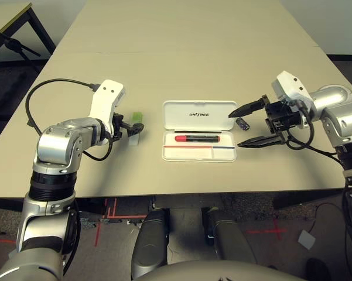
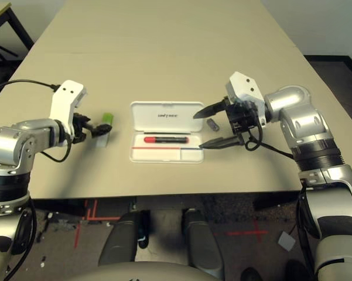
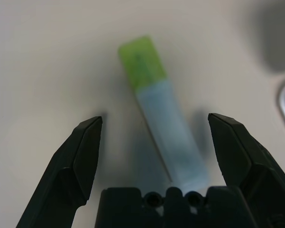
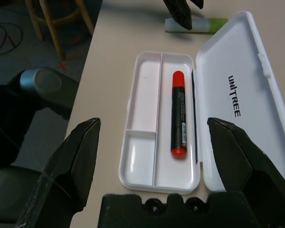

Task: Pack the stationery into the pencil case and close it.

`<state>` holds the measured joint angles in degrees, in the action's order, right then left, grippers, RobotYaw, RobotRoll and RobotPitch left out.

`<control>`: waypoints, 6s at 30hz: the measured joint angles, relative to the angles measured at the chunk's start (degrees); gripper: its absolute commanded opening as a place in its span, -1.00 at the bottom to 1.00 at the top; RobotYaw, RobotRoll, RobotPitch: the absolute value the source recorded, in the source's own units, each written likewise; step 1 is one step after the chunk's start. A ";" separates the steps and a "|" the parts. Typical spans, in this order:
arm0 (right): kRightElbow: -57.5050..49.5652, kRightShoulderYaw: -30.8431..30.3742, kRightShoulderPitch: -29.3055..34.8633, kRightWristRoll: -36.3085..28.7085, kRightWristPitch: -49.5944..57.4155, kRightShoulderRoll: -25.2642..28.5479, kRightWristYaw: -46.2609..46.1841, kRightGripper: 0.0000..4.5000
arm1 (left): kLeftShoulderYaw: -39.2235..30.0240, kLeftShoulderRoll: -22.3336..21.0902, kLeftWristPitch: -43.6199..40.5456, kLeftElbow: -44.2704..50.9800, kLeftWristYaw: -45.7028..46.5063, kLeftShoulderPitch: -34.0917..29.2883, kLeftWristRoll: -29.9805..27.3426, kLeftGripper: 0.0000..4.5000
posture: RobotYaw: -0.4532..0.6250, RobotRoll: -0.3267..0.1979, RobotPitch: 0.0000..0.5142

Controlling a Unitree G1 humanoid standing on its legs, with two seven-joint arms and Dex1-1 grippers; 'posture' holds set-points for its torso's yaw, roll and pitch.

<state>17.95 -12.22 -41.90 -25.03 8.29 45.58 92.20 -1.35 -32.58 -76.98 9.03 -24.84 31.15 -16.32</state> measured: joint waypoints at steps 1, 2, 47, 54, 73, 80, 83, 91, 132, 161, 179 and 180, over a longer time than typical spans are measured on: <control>-0.13 -0.24 0.04 -0.83 0.12 0.32 0.02 0.99 | 0.32 0.05 -0.01 -0.63 0.14 0.00 0.02 1.00 | 0.04 0.25 -0.35; -0.16 -0.33 0.09 -1.67 0.30 0.77 0.02 0.99 | 0.52 0.05 -0.01 -1.02 0.19 0.00 0.06 1.00 | 0.03 0.25 -0.34; 14.16 -7.57 -4.28 -5.77 -6.77 2.83 0.06 1.00 | 1.40 -17.55 25.76 8.93 -23.24 -9.84 -4.90 -0.52 | 0.29 0.25 -0.31; 15.81 -9.81 -4.65 -7.91 -7.39 3.77 0.07 1.00 | 5.16 -22.06 33.08 13.86 -30.74 -11.29 -4.18 -0.52 | 0.25 0.25 -0.33; 7.96 -8.73 1.17 -10.26 -8.66 8.06 0.09 1.00 | 23.19 -15.22 48.16 3.66 -43.80 3.12 5.06 -0.52 | -0.01 0.25 -0.32; 3.51 -6.64 2.52 -9.72 -8.13 6.84 0.09 1.00 | 27.41 -10.22 50.91 -0.84 -46.45 5.89 8.56 -0.52 | -0.04 0.25 -0.30; 2.33 -5.67 2.98 -8.93 -7.94 6.33 0.09 1.00 | 27.82 -8.37 51.24 -2.45 -46.81 6.48 9.62 -0.52 | -0.05 0.25 -0.29; 0.68 -4.51 3.07 -8.01 -6.38 5.20 0.09 1.00 | 28.60 -5.48 52.24 -6.20 -47.13 7.54 11.82 -0.52 | -0.08 0.25 -0.28; 7.48 6.09 0.05 10.79 10.89 4.97 -19.42 1.00 | 13.59 -11.31 43.75 1.43 -50.05 3.28 0.59 0.98 | -0.10 0.25 -0.24; 0.68 1.09 -2.51 18.73 34.51 -6.63 -33.70 1.00 | 8.49 -13.07 44.16 4.00 -44.59 -6.98 -3.02 0.98 | -0.02 0.25 -0.18; 6.05 -0.42 -2.64 23.09 27.30 -9.17 -36.08 -0.42 | 6.89 -14.32 44.70 5.81 -44.06 -8.83 -4.22 1.00 | -0.01 0.25 -0.20; 6.08 -0.34 -2.68 23.14 27.29 -9.15 -36.08 -0.61 | 6.89 -14.34 44.81 5.81 -44.06 -8.83 -4.22 1.00 | -0.01 0.25 -0.20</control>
<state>24.03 -12.55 -44.58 -1.89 35.58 36.43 56.12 5.54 -46.92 -32.16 14.84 -68.89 22.33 -20.54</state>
